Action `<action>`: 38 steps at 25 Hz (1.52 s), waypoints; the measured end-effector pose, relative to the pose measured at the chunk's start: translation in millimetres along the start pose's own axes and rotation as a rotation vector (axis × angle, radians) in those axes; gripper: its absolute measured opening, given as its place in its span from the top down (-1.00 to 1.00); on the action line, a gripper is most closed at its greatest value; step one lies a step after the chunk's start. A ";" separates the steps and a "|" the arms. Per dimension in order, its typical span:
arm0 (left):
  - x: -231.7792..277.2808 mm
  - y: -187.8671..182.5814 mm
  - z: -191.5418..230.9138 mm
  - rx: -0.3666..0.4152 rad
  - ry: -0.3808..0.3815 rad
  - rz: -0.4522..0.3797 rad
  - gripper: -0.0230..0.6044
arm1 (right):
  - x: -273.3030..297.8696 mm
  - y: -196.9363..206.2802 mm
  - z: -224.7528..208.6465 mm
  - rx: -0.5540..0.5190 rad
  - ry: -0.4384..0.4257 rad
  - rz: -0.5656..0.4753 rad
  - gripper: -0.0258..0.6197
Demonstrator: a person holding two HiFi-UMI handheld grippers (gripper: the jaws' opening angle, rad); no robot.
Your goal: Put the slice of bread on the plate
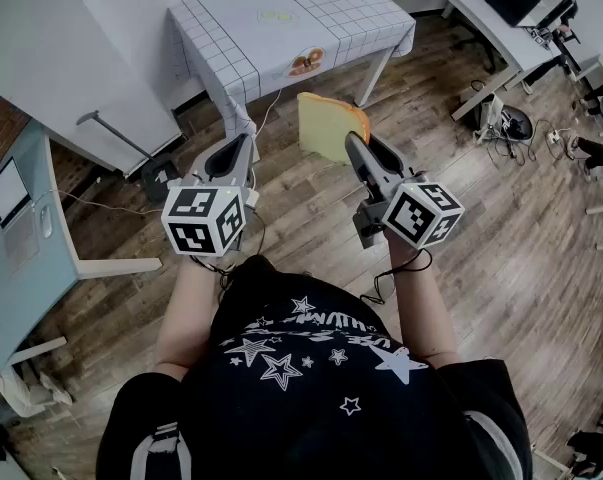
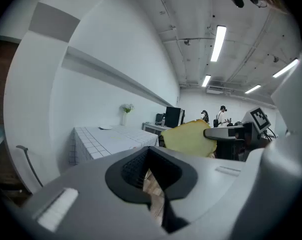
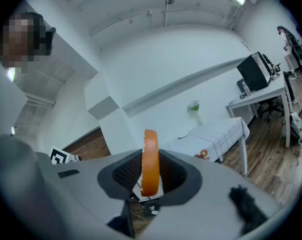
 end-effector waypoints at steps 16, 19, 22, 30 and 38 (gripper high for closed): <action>-6.3 -1.0 -7.9 -0.024 0.018 -0.056 0.90 | 3.6 1.2 1.1 -0.009 -0.044 0.006 0.61; -6.1 5.7 -13.4 -0.028 0.019 -0.037 0.90 | -0.4 7.3 -3.2 -0.004 -0.021 0.022 0.61; -6.8 10.9 -20.9 -0.021 0.031 -0.030 0.90 | -7.0 14.8 -9.4 0.008 -0.006 0.031 0.61; 1.4 23.5 -23.7 -0.041 0.006 -0.011 0.90 | -9.0 28.0 -29.0 0.038 0.004 0.070 0.61; 13.8 22.7 5.2 -0.062 -0.015 -0.005 0.90 | 26.7 21.6 -37.3 0.041 0.026 0.074 0.61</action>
Point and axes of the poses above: the fingertips, and each gripper's own axes: x forward along the fingers, z to its left, y out of its underside, the point moved 10 cm from there along -x, backward along the fingers, and after that the axes turned 15 degrees about y, right-handed, at the moved point
